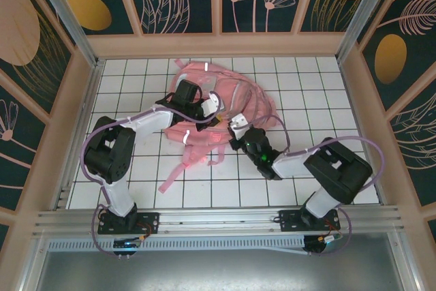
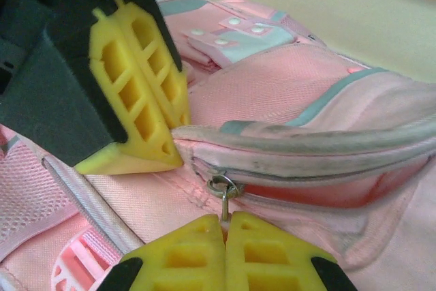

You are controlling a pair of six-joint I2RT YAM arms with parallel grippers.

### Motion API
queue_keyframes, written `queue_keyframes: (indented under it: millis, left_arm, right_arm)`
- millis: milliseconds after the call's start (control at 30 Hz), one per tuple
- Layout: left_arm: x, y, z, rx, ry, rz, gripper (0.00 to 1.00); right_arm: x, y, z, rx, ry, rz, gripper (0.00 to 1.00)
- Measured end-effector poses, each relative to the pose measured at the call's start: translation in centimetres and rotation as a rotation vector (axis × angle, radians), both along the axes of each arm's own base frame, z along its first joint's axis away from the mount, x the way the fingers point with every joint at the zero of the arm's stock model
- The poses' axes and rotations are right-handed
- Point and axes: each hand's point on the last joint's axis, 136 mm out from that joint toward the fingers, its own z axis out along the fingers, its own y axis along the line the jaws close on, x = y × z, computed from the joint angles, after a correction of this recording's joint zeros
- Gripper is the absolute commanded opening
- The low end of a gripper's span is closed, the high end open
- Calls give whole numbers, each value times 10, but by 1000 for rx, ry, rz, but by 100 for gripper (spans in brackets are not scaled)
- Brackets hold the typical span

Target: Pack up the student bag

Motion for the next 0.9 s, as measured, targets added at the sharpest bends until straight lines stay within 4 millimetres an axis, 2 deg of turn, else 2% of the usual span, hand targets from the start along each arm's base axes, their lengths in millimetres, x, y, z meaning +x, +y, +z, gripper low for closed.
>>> queue_keyframes:
  millis: [167, 433, 500, 633, 667, 733, 767, 800, 833, 900]
  left_arm:
    - [-5, 1, -3, 26, -64, -67, 0]
    - [-3, 7, -6, 83, -186, -165, 0]
    - [0, 11, -4, 87, -208, -181, 0]
    - [12, 29, -3, 98, -233, -168, 0]
    - [16, 35, -3, 104, -231, -157, 6]
    - [29, 49, -1, 122, -222, -114, 42]
    - [36, 58, -1, 142, -218, -81, 52]
    - [47, 69, -1, 161, -218, -37, 89]
    - [59, 82, -1, 177, -219, 8, 99]
    - [72, 100, 1, 190, -226, 58, 99]
  right_arm:
    - [-3, -20, 3, 43, 41, -5, 0]
    - [21, -69, 2, 116, 118, -105, 0]
    - [23, -71, 1, 137, 135, -98, 0]
    - [16, -58, 3, 143, 143, -17, 0]
    - [13, -53, 4, 139, 142, 7, 0]
    - [7, -37, 9, 123, 124, 72, 0]
    - [5, -30, 11, 116, 117, 93, 0]
    - [2, -22, 13, 106, 111, 118, 0]
    - [0, -14, 13, 96, 109, 138, 0]
    - [-4, -1, 12, 88, 115, 172, 0]
